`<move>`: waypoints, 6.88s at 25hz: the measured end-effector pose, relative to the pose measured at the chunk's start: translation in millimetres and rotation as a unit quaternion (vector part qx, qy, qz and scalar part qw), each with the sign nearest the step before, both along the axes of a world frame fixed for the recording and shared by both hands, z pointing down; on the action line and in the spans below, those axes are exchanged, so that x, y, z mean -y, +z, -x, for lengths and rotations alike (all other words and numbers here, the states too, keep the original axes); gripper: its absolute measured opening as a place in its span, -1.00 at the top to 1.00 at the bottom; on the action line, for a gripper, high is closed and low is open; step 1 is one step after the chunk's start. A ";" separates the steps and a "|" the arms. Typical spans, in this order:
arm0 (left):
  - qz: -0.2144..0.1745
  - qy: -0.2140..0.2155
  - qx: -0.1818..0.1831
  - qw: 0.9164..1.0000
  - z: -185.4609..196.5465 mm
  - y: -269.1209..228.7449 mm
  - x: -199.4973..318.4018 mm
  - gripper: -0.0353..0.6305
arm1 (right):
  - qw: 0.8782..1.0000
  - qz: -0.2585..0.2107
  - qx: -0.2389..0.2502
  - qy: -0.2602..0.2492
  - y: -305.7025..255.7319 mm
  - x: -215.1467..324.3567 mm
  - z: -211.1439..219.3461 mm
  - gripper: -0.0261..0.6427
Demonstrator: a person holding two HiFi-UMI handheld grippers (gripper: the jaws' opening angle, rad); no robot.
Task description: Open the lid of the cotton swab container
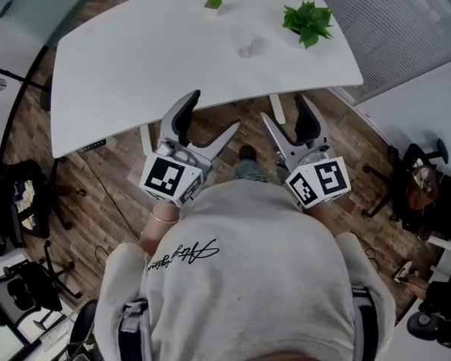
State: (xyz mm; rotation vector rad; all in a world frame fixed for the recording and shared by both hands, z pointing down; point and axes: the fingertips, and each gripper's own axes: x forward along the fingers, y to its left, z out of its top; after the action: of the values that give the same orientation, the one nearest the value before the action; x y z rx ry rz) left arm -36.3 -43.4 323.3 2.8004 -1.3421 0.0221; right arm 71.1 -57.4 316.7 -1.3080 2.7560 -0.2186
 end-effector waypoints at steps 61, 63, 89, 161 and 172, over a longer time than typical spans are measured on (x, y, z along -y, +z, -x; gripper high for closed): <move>0.188 -0.110 0.126 0.968 -52.9 167.9 259.8 -0.20 | 0.999 0.016 -0.010 -0.044 6.4 178.0 -26.7 -0.03; 0.187 -0.112 0.131 0.967 -52.2 168.8 260.9 -0.18 | 0.999 0.018 -0.008 -0.045 7.4 178.7 -27.1 -0.02; 0.183 -0.055 0.153 0.970 -51.3 167.5 251.6 0.32 | 0.999 0.022 -0.002 -0.038 9.5 175.8 -12.4 -0.01; 0.055 0.291 0.277 0.914 -20.2 37.8 175.6 0.32 | 0.669 -0.128 -0.588 -0.436 8.8 150.5 122.2 0.17; 0.045 0.299 0.256 0.918 -22.2 35.3 174.2 0.32 | 0.646 -0.068 -0.586 -0.483 11.9 143.1 123.1 0.32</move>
State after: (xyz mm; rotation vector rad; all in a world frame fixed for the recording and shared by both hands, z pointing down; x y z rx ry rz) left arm -14.1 -217.5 358.6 3.1100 -0.4276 0.8551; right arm -52.0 -200.4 328.7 0.5850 3.9870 1.1973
